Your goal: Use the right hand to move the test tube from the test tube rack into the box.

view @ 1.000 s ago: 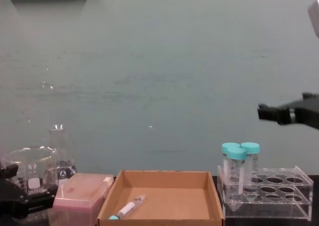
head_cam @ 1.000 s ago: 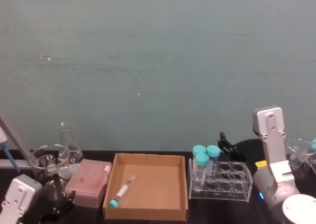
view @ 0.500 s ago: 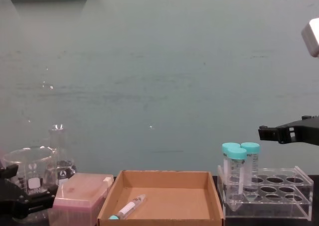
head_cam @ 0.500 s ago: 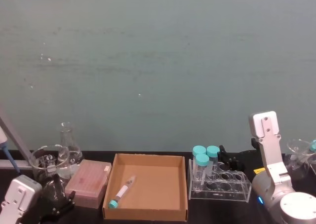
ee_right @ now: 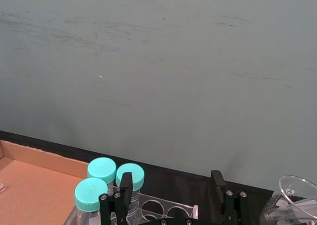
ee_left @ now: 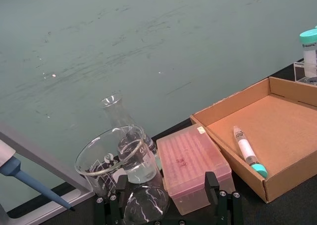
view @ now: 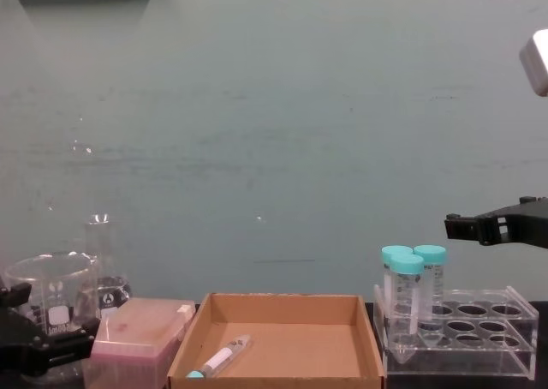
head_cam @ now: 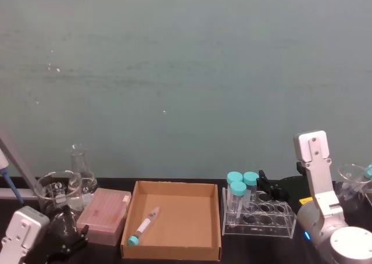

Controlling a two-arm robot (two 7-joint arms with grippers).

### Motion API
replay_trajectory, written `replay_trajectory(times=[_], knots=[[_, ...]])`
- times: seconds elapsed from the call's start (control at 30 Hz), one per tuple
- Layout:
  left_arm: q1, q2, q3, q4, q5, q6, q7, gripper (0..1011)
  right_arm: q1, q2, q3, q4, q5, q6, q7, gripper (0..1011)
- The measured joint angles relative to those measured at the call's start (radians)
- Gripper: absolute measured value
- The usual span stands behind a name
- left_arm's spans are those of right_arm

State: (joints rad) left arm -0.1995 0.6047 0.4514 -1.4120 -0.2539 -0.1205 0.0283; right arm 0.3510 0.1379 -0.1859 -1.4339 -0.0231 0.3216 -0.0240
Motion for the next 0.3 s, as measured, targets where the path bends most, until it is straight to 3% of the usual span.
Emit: replay_trajectory(times=[0.3], knots=[[0.000,0.000,0.000,0.000,0.000,0.000,0.000,1000,0.000,0.000,0.000,-0.001,0.000,-0.002,-0.002,1000]])
